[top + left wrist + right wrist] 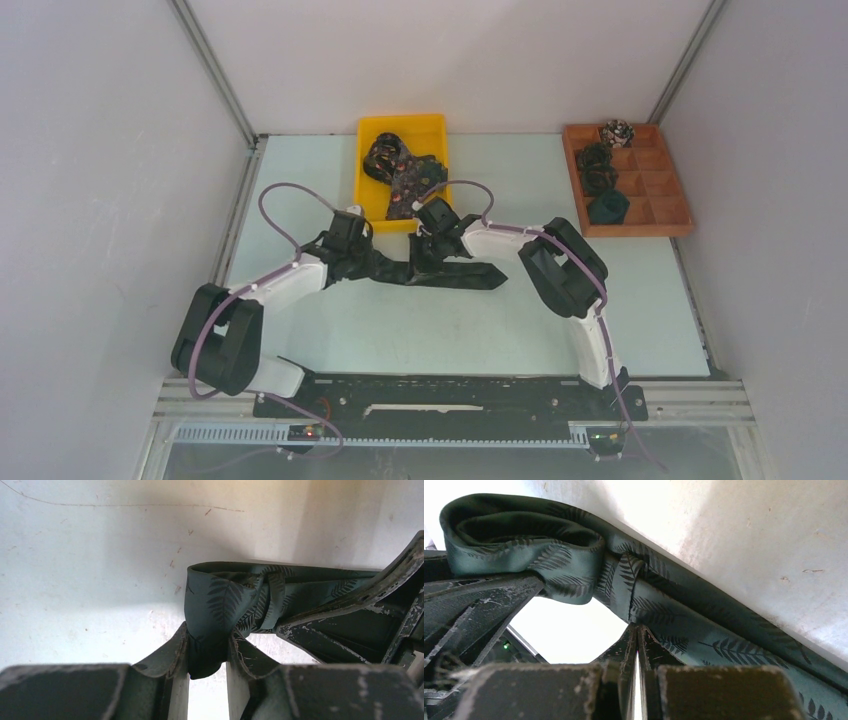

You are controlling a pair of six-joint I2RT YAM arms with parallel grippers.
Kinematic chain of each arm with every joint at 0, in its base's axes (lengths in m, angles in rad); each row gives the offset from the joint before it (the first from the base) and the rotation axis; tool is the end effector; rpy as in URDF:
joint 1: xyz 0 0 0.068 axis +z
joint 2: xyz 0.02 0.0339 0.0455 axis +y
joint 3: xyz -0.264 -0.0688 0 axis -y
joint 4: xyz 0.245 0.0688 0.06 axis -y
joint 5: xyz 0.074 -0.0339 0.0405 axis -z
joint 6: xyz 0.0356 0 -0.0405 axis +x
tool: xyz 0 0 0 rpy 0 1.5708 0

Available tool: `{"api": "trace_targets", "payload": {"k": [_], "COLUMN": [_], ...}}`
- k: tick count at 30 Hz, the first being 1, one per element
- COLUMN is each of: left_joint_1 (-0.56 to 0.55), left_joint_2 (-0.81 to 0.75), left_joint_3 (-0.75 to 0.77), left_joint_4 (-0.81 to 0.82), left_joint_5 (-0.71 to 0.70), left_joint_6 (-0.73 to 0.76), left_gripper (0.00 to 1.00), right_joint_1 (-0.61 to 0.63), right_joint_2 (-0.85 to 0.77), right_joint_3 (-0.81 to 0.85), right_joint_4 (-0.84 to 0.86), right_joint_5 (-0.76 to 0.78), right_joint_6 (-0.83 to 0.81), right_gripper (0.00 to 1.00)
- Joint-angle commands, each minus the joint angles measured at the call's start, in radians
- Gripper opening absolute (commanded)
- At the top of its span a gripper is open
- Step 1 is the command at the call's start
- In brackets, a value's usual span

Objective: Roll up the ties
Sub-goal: Roll the tie at the center of the board.

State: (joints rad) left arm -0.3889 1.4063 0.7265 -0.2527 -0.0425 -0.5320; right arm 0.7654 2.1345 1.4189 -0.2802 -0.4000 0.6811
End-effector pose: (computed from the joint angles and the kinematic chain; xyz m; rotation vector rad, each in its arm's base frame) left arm 0.2507 -0.1011 0.1786 -0.1988 2.5248 -0.3236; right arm 0.3101 0.3172 0.1316 -0.2864 2.7978 0.9760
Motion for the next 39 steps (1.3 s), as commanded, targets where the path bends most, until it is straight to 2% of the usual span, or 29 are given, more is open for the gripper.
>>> {"api": "trace_targets", "payload": {"k": [1, 6, 15, 27, 39], "left_joint_1": [-0.005, -0.011, -0.013, -0.017, -0.050], "left_joint_2": [-0.002, -0.006, -0.013, -0.022, -0.031], "left_joint_3": [0.061, 0.062, 0.066, 0.071, 0.088], "left_joint_4": [-0.007, -0.015, -0.026, -0.037, -0.080], "left_joint_5": [-0.076, -0.078, -0.074, -0.105, -0.192], "left_joint_6": [0.025, 0.027, 0.047, 0.050, 0.075], "left_gripper": [0.25, 0.24, 0.23, 0.22, 0.21], "right_joint_1": [-0.012, -0.047, -0.093, -0.038, -0.033], "right_joint_2": [-0.047, -0.096, -0.021, -0.069, -0.145], "right_joint_3": [0.013, 0.048, 0.044, -0.077, -0.084], "right_joint_4": [-0.023, -0.053, -0.076, -0.063, -0.099], "right_joint_5": [-0.001, 0.036, 0.071, 0.116, 0.144], "right_joint_6": [-0.011, -0.035, -0.059, -0.024, -0.012], "right_gripper": [0.04, 0.06, 0.06, 0.04, 0.03]}}
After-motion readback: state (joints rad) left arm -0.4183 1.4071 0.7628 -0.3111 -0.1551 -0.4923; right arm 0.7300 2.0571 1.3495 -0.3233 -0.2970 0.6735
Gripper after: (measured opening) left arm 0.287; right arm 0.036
